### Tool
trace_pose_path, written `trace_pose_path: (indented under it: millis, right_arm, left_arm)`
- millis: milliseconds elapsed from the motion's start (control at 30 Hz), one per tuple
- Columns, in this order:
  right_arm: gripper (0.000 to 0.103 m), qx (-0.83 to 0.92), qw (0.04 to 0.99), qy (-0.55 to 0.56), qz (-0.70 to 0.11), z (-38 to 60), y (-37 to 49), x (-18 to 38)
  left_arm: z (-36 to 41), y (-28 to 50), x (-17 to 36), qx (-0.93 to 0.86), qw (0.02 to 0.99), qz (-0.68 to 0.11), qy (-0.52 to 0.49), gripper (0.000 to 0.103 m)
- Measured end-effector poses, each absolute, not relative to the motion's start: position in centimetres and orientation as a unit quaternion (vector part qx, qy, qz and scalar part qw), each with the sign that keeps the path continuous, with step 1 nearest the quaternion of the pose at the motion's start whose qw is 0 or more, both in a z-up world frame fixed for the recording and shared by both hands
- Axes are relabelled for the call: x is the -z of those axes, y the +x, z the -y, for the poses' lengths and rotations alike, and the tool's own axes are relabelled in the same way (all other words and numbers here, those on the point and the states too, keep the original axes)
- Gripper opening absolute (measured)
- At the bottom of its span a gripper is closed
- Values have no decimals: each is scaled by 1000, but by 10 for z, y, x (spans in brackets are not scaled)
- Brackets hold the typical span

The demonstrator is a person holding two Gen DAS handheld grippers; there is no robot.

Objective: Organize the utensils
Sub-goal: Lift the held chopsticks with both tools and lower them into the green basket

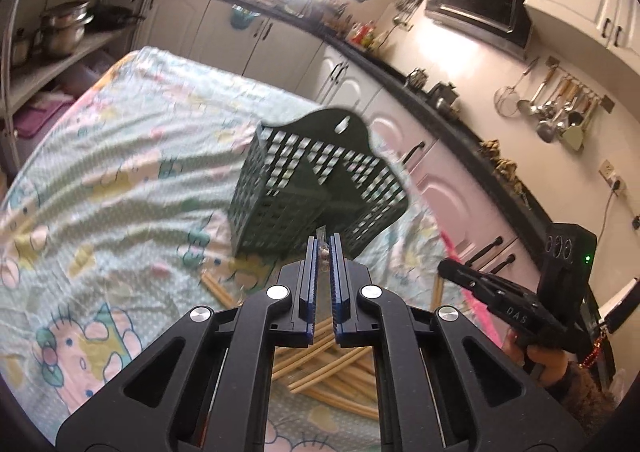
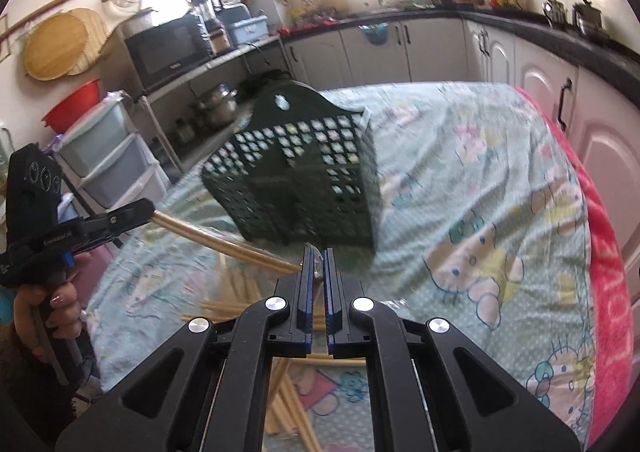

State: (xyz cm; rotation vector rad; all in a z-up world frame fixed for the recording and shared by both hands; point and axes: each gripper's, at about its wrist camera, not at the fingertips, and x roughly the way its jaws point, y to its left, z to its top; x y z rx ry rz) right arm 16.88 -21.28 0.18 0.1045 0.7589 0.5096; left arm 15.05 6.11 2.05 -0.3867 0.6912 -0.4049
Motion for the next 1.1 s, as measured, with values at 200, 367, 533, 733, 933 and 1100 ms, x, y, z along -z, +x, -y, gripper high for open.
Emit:
trace_pose_path:
  millis: [200, 367, 533, 733, 933, 1100]
  right_arm:
    - [4, -275, 901, 47, -333, 200, 159, -34]
    - [4, -293, 906, 45, -302, 192, 152, -61]
    - [3, -297, 914, 47, -274, 190, 151, -84]
    - [3, -295, 922, 51, -247, 190, 154, -108]
    - [2, -289, 932, 54, -210, 195, 158, -137]
    - [2, -280, 941, 58, -183, 199, 162, -161]
  left_arm:
    - [-54, 146, -47, 218, 907, -311, -184, 3]
    - [-49, 145, -67, 234, 909, -293, -183, 2]
    - [-45, 144, -88, 248, 912, -271, -182, 2]
    - [-40, 142, -115, 263, 916, -244, -178, 2]
    - [-35, 144, -141, 271, 921, -220, -171, 2]
    - [-33, 146, -162, 274, 926, -198, -168, 2]
